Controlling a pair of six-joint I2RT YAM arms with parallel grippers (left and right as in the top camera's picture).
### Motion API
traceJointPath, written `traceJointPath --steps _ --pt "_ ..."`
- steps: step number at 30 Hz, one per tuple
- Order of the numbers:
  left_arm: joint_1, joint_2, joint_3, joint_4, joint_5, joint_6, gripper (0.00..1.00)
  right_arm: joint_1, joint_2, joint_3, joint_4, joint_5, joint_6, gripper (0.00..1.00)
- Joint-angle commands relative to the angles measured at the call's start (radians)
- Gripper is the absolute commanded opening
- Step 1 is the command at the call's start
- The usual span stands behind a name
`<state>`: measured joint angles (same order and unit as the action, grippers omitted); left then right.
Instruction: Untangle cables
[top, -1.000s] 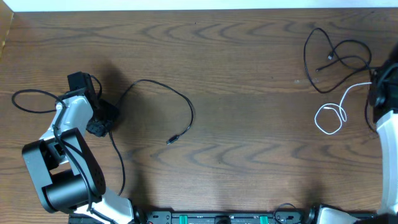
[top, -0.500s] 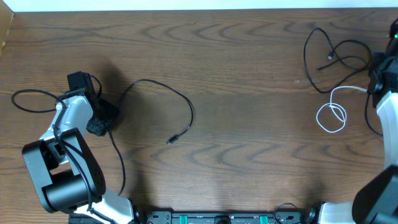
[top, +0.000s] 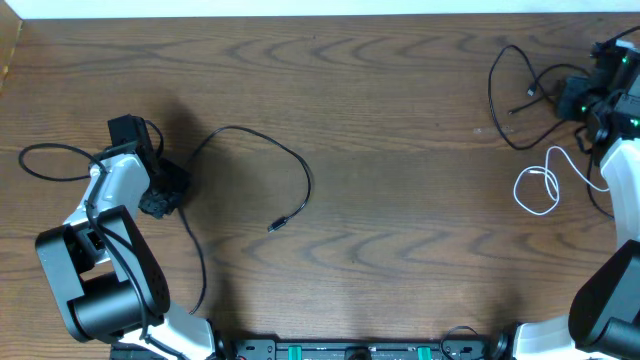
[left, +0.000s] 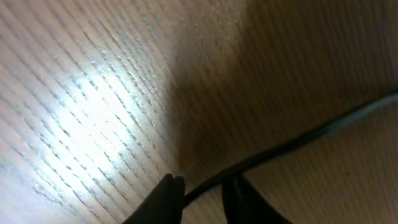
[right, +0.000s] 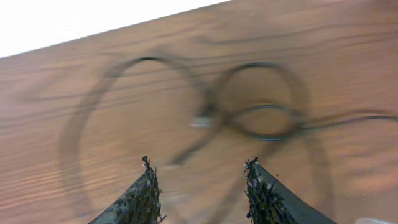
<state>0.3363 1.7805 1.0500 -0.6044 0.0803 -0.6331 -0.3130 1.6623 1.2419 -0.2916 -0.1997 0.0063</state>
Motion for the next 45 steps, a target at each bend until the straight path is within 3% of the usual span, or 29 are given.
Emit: traceJointPath --steps 1,10,15,21,26,32,34,36,40,43,45 --pt "-0.021 0.015 -0.006 -0.003 0.032 -0.003 0.19 0.066 0.026 0.0 -0.026 -0.264 0.105 0.43" --pt "-0.147 0.015 -0.006 0.012 0.043 0.004 0.19 0.258 0.048 -0.001 -0.131 -0.255 0.105 0.55" --pt "-0.268 0.015 -0.006 0.064 0.043 0.004 0.19 0.4 0.072 -0.001 -0.138 -0.254 0.109 0.52" --pt "-0.37 0.015 -0.006 0.115 0.076 0.003 0.19 0.53 0.148 -0.001 -0.134 -0.173 0.281 0.54" --pt "-0.425 0.015 -0.006 0.147 0.168 0.003 0.19 0.634 0.253 -0.001 -0.094 -0.177 0.297 0.63" --pt "-0.455 0.015 -0.006 0.151 0.27 0.003 0.19 0.723 0.375 -0.001 0.029 -0.177 0.332 0.64" --pt "-0.465 0.015 -0.006 0.15 0.288 0.004 0.19 0.739 0.41 -0.001 0.07 -0.177 0.393 0.6" --pt "-0.474 0.015 -0.006 0.151 0.299 0.003 0.19 0.745 0.435 -0.001 0.088 -0.188 0.448 0.49" --pt "-0.488 0.015 -0.006 0.151 0.31 0.002 0.19 0.746 0.452 -0.001 0.093 -0.291 0.459 0.34" --pt "-0.49 0.015 -0.006 0.158 0.348 -0.001 0.19 0.746 0.451 -0.001 0.096 -0.386 0.398 0.37" --pt "-0.49 0.015 -0.006 0.179 0.386 -0.011 0.19 0.746 0.451 -0.001 0.098 -0.463 0.356 0.44"
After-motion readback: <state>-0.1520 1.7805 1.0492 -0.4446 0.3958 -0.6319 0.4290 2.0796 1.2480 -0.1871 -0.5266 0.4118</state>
